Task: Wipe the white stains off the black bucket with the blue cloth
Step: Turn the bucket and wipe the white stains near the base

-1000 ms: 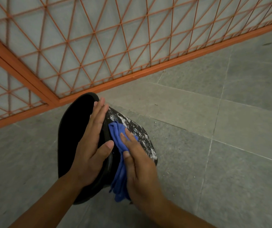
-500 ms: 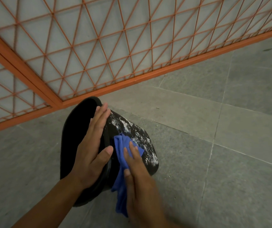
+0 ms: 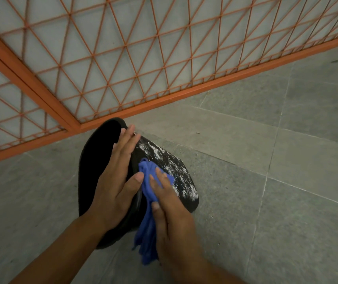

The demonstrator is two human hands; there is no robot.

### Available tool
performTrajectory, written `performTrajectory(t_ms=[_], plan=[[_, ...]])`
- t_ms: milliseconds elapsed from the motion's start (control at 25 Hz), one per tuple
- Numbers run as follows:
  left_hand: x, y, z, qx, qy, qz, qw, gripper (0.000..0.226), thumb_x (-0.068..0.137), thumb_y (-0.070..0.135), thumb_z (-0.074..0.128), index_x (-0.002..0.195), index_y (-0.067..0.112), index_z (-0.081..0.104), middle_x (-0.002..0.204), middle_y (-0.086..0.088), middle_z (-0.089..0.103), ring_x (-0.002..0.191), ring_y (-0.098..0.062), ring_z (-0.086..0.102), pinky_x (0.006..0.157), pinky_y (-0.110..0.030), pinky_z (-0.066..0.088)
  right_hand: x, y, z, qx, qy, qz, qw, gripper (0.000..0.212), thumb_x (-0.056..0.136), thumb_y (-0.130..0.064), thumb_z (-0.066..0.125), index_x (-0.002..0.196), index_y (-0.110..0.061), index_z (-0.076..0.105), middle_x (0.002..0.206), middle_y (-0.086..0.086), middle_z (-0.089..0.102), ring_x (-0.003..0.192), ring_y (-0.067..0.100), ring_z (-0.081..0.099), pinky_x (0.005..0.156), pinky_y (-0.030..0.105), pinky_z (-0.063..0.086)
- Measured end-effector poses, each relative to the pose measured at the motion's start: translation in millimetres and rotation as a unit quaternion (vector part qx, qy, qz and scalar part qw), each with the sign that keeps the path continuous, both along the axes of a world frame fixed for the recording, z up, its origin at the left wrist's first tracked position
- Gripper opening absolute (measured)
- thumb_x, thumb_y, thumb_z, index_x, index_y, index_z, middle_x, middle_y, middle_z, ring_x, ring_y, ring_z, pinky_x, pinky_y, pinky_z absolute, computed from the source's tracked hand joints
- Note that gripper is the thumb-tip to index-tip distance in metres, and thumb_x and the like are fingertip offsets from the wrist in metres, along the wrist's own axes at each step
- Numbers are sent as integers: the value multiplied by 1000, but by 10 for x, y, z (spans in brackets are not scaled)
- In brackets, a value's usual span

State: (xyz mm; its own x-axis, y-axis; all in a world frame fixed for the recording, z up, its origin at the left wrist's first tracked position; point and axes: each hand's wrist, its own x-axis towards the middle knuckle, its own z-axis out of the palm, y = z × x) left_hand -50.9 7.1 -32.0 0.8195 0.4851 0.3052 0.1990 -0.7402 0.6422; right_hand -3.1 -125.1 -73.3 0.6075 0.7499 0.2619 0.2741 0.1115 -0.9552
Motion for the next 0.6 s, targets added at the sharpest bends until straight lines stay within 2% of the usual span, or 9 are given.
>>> performTrajectory(t_ms=[120,240,400,520,600], plan=[[-57,-135,32,58,29,-13,998,71,99,56,22,152,11,15,163,9,7,150,-12,5,121,-32,2,150,36,-76,-8,45,-40,998,41,91,-35,35,132,-36,39,142,-22,36,134,1,28,111,25,26],[-51,-141,42,53,33,-2,998,66,98,51,28,152,17,10,163,10,4,149,-7,3,121,-29,2,211,50,-68,-32,26,-26,999,41,89,-38,34,131,-42,36,143,-21,33,136,0,23,111,25,22],[-48,-106,9,29,16,-8,999,65,94,35,33,152,13,13,163,3,8,150,-9,6,121,-40,7,61,30,-16,33,7,-28,999,44,92,-23,39,135,-33,36,147,-18,30,137,6,25,112,23,23],[-44,-60,-5,17,3,5,1000,65,94,41,34,152,17,13,163,8,7,149,-8,6,120,-37,11,166,100,-72,21,3,-36,999,42,91,-22,40,132,-31,40,143,-16,37,133,2,32,110,20,26],[-43,-43,1,16,10,11,1000,66,94,44,33,152,19,12,163,10,6,149,-7,5,120,-42,11,244,121,-113,-11,32,-53,998,40,90,-27,38,130,-29,43,138,-20,40,130,-2,34,109,22,29]])
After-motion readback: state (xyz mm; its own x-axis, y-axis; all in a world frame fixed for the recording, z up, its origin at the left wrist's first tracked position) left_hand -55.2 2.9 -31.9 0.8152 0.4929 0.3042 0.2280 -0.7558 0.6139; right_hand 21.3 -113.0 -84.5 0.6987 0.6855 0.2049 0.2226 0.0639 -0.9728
